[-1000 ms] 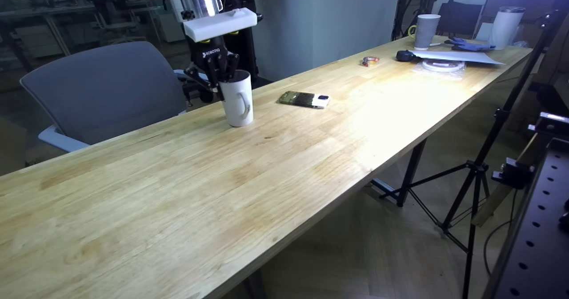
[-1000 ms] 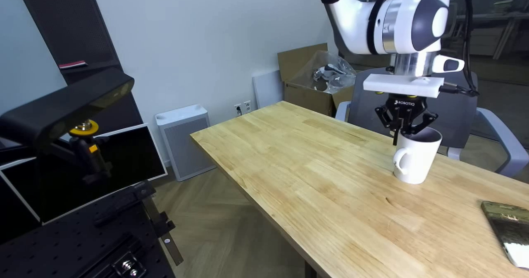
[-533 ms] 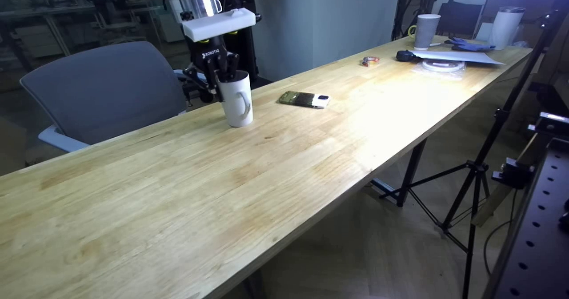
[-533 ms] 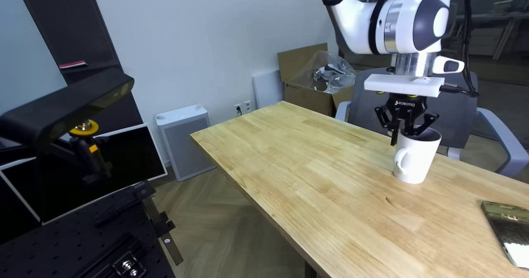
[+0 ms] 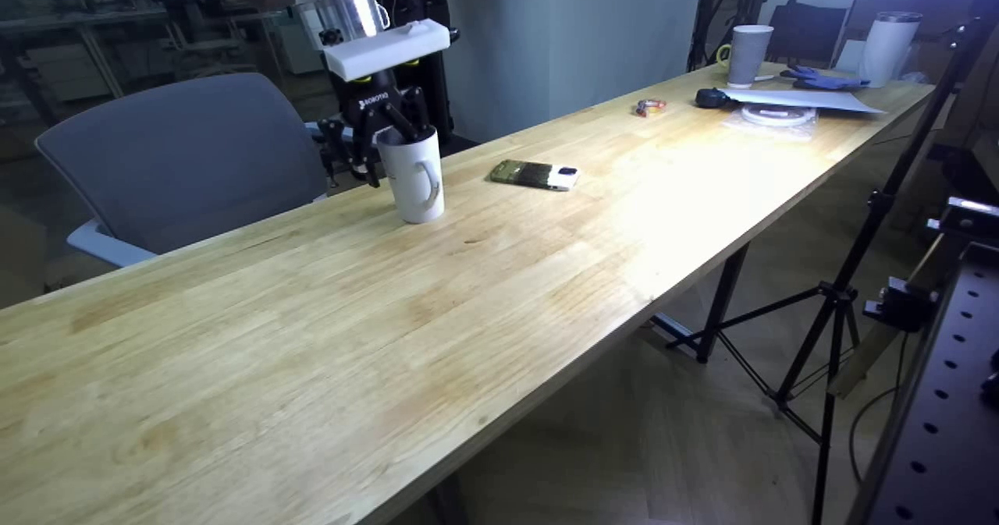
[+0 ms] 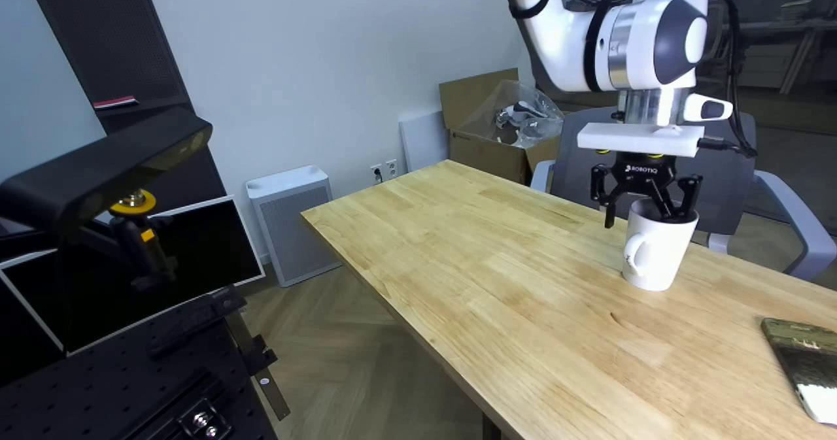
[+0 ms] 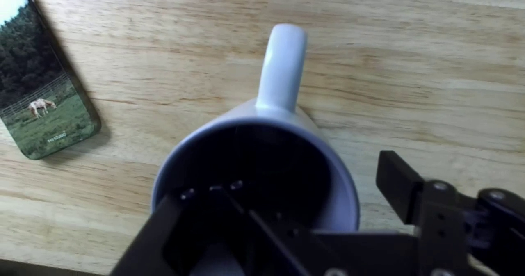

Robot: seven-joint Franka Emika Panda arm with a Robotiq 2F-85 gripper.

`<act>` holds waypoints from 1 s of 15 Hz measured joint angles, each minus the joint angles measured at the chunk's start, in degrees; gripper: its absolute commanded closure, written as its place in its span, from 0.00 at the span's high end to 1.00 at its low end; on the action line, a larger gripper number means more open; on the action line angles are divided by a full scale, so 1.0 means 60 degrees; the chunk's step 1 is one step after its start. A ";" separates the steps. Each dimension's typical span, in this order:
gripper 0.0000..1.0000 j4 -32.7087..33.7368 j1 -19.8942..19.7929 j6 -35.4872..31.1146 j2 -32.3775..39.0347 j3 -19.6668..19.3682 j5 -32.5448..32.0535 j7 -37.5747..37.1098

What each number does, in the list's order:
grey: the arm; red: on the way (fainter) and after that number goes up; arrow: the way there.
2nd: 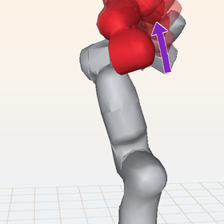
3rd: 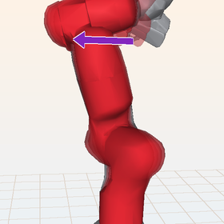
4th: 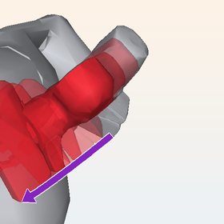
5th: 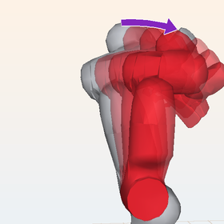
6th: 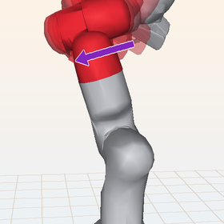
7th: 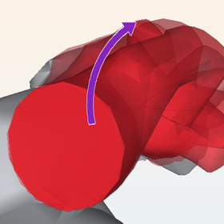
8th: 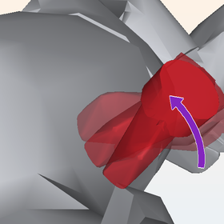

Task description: Move the cup backwards

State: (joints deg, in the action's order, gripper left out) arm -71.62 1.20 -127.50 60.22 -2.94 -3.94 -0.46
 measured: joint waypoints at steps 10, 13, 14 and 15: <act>1.00 0.0758 0.0417 0.0747 -0.0001 -0.0344 -0.0509 -0.0179; 1.00 0.1149 0.0418 0.1159 -0.0022 -0.0431 -0.0530 -0.0197; 1.00 0.1293 0.0404 0.1302 -0.0047 -0.0461 -0.0530 -0.0197; 1.00 0.1457 0.0370 0.1469 -0.0085 -0.0478 -0.0530 -0.0197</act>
State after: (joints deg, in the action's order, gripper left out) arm -62.87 3.43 -118.69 59.71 -5.80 -7.12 -1.64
